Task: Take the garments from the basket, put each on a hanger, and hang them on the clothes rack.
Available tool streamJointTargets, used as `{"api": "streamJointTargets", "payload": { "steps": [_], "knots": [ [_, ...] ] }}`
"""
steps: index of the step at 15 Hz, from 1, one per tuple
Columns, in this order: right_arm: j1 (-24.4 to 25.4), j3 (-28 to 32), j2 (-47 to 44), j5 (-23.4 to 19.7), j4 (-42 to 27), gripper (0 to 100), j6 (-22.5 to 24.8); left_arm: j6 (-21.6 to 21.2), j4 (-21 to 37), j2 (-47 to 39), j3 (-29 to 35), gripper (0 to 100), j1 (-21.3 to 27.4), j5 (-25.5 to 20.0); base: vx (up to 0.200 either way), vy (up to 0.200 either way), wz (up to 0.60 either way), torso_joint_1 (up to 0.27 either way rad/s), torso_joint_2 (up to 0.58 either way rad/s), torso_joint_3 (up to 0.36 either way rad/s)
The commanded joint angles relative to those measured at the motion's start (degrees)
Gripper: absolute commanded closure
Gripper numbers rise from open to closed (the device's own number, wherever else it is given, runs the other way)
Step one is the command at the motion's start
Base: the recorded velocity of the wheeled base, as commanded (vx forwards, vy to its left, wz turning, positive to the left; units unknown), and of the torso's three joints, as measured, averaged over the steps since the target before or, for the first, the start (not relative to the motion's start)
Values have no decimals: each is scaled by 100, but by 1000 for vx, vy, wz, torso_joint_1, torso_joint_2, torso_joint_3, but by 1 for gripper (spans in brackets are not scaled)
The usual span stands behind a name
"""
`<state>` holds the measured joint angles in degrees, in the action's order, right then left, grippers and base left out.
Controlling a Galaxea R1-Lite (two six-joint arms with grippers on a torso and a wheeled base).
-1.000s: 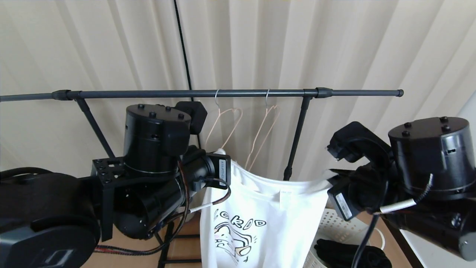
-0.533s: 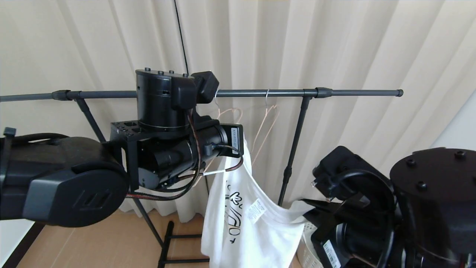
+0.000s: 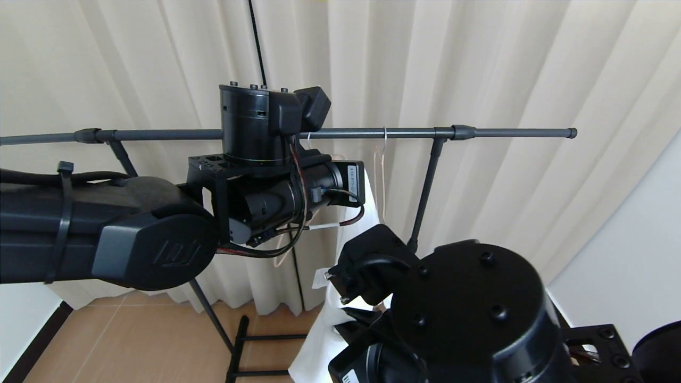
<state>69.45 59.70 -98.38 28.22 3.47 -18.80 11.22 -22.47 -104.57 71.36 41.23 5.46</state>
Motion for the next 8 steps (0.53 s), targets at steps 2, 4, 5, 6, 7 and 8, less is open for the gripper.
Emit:
{"api": "streamJointTargets", "payload": {
  "steps": [2,4,5,6,7,8],
  "knots": [
    [-116,-116,126,26,-40,100,-27,12,14,7,-70,100,-89,16,0,0,0,0,0,0],
    [-327,-336,416,43,-66,100,-19,3,49,77,-140,100,-203,60,0,0,0,0,0,0],
    [-467,-459,592,43,-66,100,-1,3,93,139,-272,100,-273,69,0,0,0,0,0,0],
    [-652,-556,741,52,-75,100,25,3,155,235,-386,100,-344,69,0,0,0,0,0,0],
    [-837,-617,847,61,-75,100,87,-5,208,315,-483,100,-414,78,0,0,0,0,0,0],
    [-1065,-661,917,113,-75,100,227,-32,278,402,-580,100,-493,78,0,0,0,0,0,0]
  ]
}}
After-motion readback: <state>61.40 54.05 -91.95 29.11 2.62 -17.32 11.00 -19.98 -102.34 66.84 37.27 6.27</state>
